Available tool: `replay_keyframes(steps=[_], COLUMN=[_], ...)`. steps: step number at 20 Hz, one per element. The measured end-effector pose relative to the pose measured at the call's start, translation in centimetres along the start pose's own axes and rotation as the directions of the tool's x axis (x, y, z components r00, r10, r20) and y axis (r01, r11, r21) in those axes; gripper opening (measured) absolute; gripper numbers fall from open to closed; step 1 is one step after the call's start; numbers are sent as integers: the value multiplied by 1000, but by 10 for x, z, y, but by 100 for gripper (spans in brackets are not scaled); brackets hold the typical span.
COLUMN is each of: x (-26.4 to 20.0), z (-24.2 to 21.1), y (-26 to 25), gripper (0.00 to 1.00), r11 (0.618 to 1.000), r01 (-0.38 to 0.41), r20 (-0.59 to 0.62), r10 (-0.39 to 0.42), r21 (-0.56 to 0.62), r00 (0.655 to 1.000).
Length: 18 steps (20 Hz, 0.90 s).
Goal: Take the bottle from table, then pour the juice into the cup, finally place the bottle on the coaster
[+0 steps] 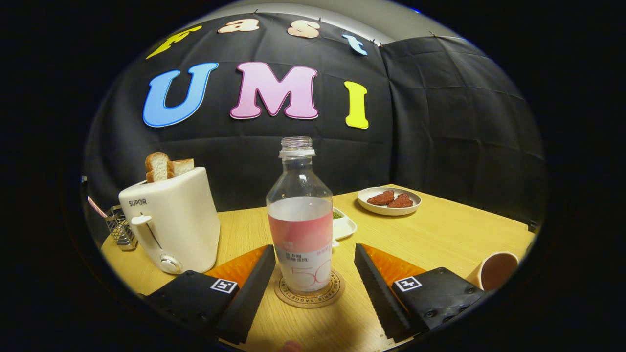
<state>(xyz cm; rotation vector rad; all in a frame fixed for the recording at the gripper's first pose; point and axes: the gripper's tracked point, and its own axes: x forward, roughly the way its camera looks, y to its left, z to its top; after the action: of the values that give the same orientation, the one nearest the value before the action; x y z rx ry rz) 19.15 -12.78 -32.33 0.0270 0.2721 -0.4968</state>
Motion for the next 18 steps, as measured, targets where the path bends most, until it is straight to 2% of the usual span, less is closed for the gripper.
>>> replay_keyframes(steps=[6,13,18], x=[-53,-125,-172], z=[-3,41,80], y=[-4,-7,0], gripper=[100,99,99], r11=[998,984,965], r01=[-63,-171,-243], r20=[-45,5,54], r10=[61,171,249], r21=[-31,-45,-97], r00=[997,985,967])
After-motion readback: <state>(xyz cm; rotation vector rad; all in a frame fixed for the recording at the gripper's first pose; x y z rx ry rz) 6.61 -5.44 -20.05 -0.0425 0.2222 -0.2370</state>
